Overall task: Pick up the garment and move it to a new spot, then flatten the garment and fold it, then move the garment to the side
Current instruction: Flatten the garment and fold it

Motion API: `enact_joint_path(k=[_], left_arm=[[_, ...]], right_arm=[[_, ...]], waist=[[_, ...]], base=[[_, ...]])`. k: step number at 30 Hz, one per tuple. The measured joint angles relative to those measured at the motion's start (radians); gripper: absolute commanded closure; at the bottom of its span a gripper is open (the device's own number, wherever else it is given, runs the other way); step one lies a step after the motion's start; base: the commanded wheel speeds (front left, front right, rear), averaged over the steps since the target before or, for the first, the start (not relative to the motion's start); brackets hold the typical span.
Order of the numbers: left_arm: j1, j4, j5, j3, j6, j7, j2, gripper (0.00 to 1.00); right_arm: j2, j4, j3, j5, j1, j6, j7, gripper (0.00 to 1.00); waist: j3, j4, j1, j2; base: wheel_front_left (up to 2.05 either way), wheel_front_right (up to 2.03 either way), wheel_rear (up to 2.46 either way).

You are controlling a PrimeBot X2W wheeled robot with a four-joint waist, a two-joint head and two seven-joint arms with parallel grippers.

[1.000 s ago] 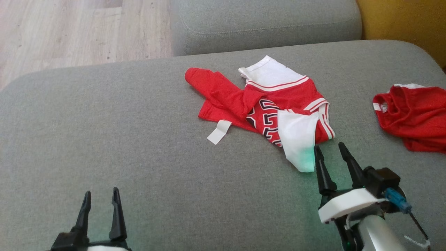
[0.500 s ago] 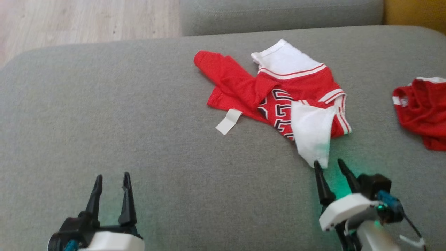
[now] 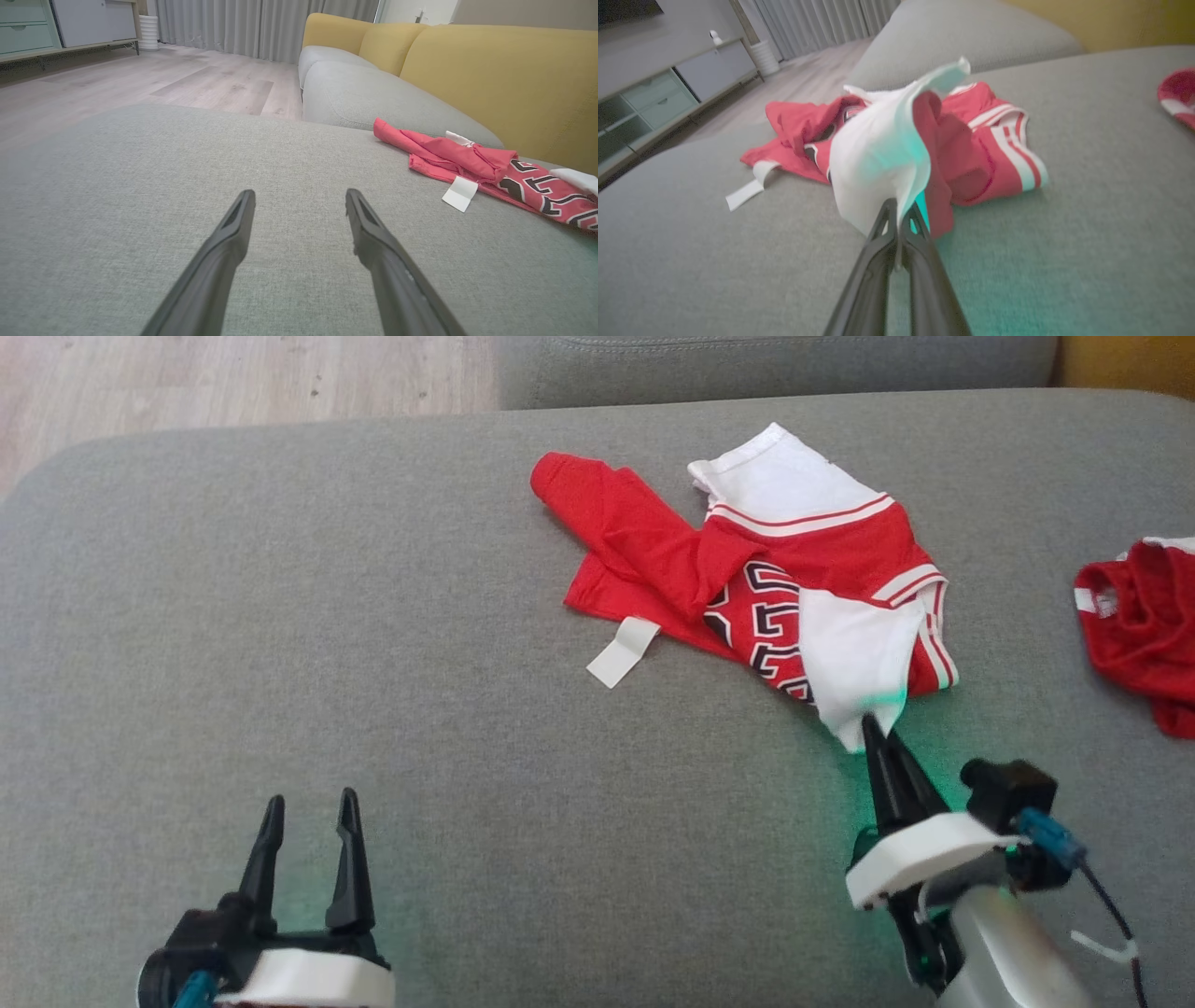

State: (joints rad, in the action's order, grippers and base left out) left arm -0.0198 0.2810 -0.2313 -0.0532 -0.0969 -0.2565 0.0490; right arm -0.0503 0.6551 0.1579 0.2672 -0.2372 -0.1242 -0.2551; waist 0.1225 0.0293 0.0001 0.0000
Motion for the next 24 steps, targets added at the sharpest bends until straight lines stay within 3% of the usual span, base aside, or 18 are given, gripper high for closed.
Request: enact_joint_path(k=[9,18,24], left_arm=[[0.012,-0.003,-0.023,-0.032,0.0,0.0,0.0,0.0],[0.044,0.014,-0.042,-0.103,0.0,0.0,-0.001,0.0],[0.021,0.021,-0.062,-0.102,0.009,0.0,0.0,0.0]], right_arm=[[-0.001,-0.222,0.095,0.061,-0.033,0.0,0.0,1.0],[-0.019,-0.159,0.222,0.023,-0.538,0.0,0.0,1.0],[-0.018,-0.158,0.242,-0.001,-0.625,0.0,0.0,1.0]], waist=[[-0.008,0.009,-0.0001,0.0],[-0.015,0.121,-0.0001,0.0],[-0.036,0.191,-0.0001,0.0]], base=[[0.0,0.0,0.0],[0.0,0.0,0.0],[0.0,0.0,0.0]])
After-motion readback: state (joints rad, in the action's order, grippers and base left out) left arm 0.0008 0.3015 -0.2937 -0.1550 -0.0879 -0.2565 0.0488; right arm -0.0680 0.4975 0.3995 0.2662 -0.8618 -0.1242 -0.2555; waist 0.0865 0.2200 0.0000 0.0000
